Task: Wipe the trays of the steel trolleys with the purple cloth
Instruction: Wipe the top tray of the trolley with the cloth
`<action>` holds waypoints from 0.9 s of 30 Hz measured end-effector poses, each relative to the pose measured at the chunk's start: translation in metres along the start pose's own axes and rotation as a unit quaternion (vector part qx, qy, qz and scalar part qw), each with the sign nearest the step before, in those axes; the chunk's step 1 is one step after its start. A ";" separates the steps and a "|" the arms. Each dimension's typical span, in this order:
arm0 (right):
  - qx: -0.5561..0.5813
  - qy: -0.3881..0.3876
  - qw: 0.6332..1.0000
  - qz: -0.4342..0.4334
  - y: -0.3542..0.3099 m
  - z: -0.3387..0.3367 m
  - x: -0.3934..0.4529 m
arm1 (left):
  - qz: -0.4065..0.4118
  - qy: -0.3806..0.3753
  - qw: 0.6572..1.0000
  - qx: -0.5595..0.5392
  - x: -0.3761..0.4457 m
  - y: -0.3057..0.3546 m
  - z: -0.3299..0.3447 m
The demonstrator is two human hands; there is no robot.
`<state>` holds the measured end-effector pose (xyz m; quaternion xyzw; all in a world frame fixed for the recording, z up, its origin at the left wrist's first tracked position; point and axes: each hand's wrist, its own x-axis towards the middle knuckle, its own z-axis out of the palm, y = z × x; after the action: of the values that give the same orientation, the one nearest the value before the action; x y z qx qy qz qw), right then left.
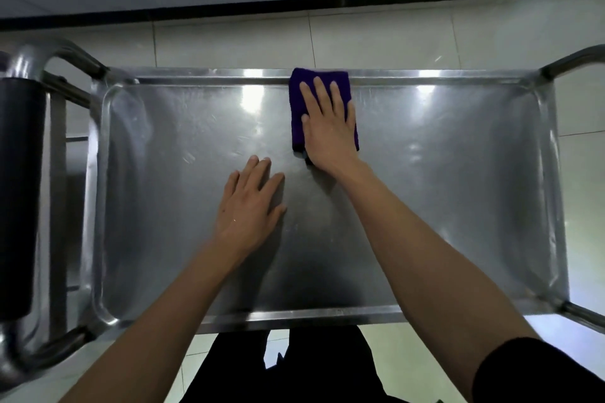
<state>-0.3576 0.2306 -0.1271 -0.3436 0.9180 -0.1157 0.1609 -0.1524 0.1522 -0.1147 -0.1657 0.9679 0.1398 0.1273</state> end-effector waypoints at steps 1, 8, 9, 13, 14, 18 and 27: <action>-0.004 -0.003 1.000 0.003 -0.001 0.005 -0.015 | 0.007 -0.005 1.000 0.008 -0.004 -0.003 0.001; 0.001 -0.023 0.999 0.040 -0.020 0.042 -0.144 | 0.024 -0.023 0.999 0.034 -0.039 -0.018 0.001; 0.001 -0.024 0.999 0.044 -0.024 0.047 -0.164 | 0.028 -0.024 0.999 0.035 -0.043 -0.019 0.001; -0.009 -0.024 0.997 0.067 -0.036 0.067 -0.234 | 0.025 -0.027 0.999 0.030 -0.044 -0.020 0.000; -0.016 -0.022 0.997 0.073 -0.039 0.072 -0.250 | 0.024 -0.024 0.999 0.031 -0.043 -0.020 0.000; -0.035 -0.014 0.996 0.080 -0.044 0.087 -0.301 | 0.036 -0.018 0.999 0.034 -0.044 -0.023 0.001; -0.053 -0.028 0.994 0.089 -0.049 0.093 -0.324 | 0.025 -0.007 1.000 -0.011 -0.046 -0.026 -0.009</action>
<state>-0.0629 0.4009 -0.1272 -0.2718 0.9449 -0.0424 0.1774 -0.1027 0.1393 -0.0983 -0.1418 0.9692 0.1548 0.1286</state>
